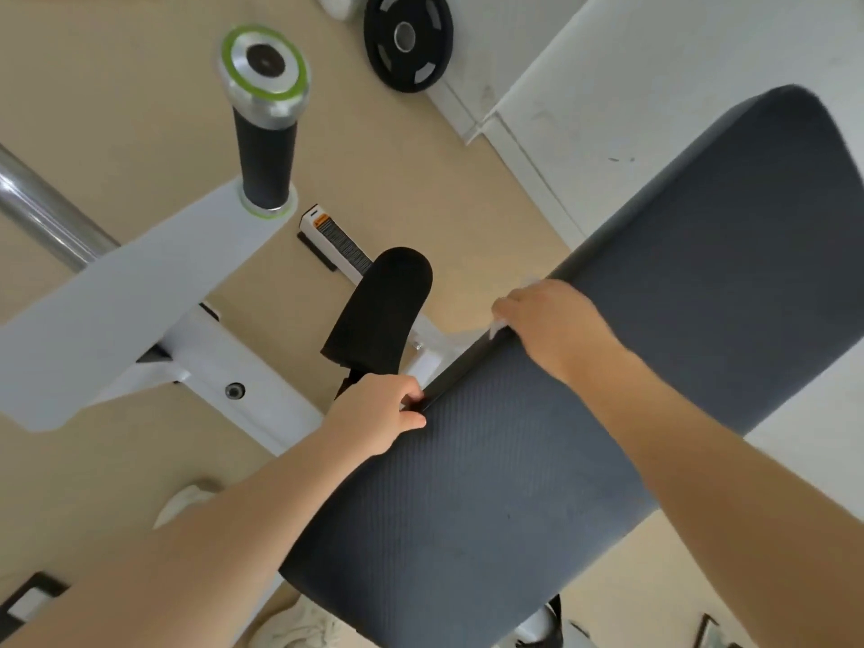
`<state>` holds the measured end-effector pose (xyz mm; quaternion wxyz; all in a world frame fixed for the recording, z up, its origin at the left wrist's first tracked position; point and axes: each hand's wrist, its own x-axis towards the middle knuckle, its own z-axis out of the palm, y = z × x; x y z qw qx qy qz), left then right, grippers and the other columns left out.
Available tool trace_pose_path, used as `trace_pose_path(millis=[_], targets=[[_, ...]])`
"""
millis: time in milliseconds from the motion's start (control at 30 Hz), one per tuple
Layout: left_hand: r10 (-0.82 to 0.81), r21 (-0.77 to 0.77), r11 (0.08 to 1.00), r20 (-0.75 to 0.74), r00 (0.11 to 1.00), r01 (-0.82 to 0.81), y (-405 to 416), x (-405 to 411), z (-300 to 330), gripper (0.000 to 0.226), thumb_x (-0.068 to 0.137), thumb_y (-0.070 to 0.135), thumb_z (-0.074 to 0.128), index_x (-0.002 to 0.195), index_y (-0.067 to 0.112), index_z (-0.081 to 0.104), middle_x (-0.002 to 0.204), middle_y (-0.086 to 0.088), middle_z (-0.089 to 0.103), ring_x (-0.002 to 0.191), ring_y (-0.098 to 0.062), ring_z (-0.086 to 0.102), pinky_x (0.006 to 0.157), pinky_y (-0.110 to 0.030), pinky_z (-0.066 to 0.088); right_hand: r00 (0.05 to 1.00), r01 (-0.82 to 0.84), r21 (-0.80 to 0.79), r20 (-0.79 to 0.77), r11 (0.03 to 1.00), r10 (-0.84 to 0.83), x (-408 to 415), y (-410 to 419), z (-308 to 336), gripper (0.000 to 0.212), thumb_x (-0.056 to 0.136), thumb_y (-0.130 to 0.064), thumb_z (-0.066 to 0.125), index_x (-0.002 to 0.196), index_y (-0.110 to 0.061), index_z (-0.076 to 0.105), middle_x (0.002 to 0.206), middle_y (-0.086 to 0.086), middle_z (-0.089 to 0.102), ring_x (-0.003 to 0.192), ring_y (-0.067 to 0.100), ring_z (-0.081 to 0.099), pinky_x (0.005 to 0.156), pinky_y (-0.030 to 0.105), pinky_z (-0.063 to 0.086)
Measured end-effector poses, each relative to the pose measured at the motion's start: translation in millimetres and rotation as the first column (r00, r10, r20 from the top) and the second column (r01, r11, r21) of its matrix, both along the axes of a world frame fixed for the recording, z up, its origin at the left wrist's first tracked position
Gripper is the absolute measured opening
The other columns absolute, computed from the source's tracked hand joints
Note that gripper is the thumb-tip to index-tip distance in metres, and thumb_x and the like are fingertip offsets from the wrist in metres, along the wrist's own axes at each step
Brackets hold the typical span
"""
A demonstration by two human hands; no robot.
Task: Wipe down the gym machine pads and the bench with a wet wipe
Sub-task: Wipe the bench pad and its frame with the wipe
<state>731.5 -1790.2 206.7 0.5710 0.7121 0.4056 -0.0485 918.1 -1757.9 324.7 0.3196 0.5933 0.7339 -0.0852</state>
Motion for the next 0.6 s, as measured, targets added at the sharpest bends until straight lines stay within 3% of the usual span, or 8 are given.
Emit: trace_pose_path(millis=[133, 233, 333, 367, 467, 600], targets=[[0.032, -0.032, 0.999, -0.062, 0.998, -0.034, 1.8, 4.2, 10.6, 0.024, 0.089, 0.027, 0.057, 0.108, 0.013, 0.058, 0.107, -0.004, 0.063, 0.096, -0.02, 0.06, 0.083, -0.031, 0.049, 0.992, -0.023, -0.148, -0.127, 0.989, 0.005, -46.5, -31.8, -13.8, 0.021, 0.091, -0.006, 0.045, 0.11, -0.011, 0.052, 0.099, 0.006, 0.061, 0.095, 0.025, 0.053, 0.078, 0.032, 0.043], [0.061, 0.023, 0.998, -0.133, 0.989, -0.058, -0.5, 6.9, 21.5, 0.017, 0.09, 0.028, 0.056, 0.096, 0.012, 0.059, 0.095, -0.005, 0.064, 0.085, -0.019, 0.059, 0.075, -0.029, 0.046, 0.986, -0.062, -0.212, -0.165, 0.975, 0.027, -49.9, -36.0, -23.6, 0.023, 0.092, -0.009, 0.046, 0.114, -0.011, 0.052, 0.105, 0.007, 0.062, 0.098, 0.025, 0.054, 0.084, 0.032, 0.043], [0.14, 0.016, 0.99, -0.081, 0.987, -0.139, -2.4, 16.4, 31.7, 0.018, 0.089, 0.033, 0.055, 0.079, 0.019, 0.056, 0.073, 0.003, 0.059, 0.074, -0.015, 0.055, 0.066, -0.027, 0.04, 0.981, -0.14, -0.246, -0.168, 0.959, 0.1, -40.4, -27.9, -16.1, 0.027, 0.093, -0.011, 0.047, 0.118, -0.013, 0.054, 0.111, 0.006, 0.062, 0.103, 0.025, 0.056, 0.089, 0.035, 0.046], [0.158, -0.009, 0.987, -0.038, 0.987, -0.158, -1.3, 21.9, 35.5, 0.017, 0.089, 0.035, 0.055, 0.084, 0.019, 0.058, 0.077, 0.004, 0.06, 0.078, -0.015, 0.057, 0.069, -0.026, 0.04, 0.981, -0.147, -0.228, -0.157, 0.963, 0.112, -31.2, -22.4, -12.4, 0.028, 0.093, -0.011, 0.045, 0.119, -0.014, 0.055, 0.109, 0.006, 0.062, 0.102, 0.025, 0.056, 0.086, 0.035, 0.048], [0.272, -0.067, 0.961, 0.06, 0.96, -0.268, 6.9, 39.3, 47.2, 0.035, 0.09, 0.032, 0.055, 0.121, 0.016, 0.056, 0.113, 0.004, 0.059, 0.104, -0.013, 0.057, 0.088, -0.025, 0.043, 0.993, -0.113, -0.063, -0.052, 0.992, 0.11, 12.1, 4.4, 2.3, 0.029, 0.093, -0.009, 0.039, 0.113, -0.015, 0.058, 0.097, 0.006, 0.064, 0.09, 0.027, 0.057, 0.072, 0.035, 0.045], [0.363, -0.029, 0.932, 0.026, 0.932, -0.362, 11.5, 60.6, 52.6, 0.028, 0.093, 0.031, 0.048, 0.103, 0.008, 0.06, 0.098, -0.006, 0.064, 0.089, -0.016, 0.06, 0.07, -0.017, 0.04, 0.996, -0.074, 0.165, 0.054, 0.983, 0.066, 69.3, 31.4, 24.0, 0.031, 0.096, -0.014, 0.031, 0.107, -0.014, 0.06, 0.097, 0.004, 0.065, 0.094, 0.026, 0.056, 0.093, 0.031, 0.035]])
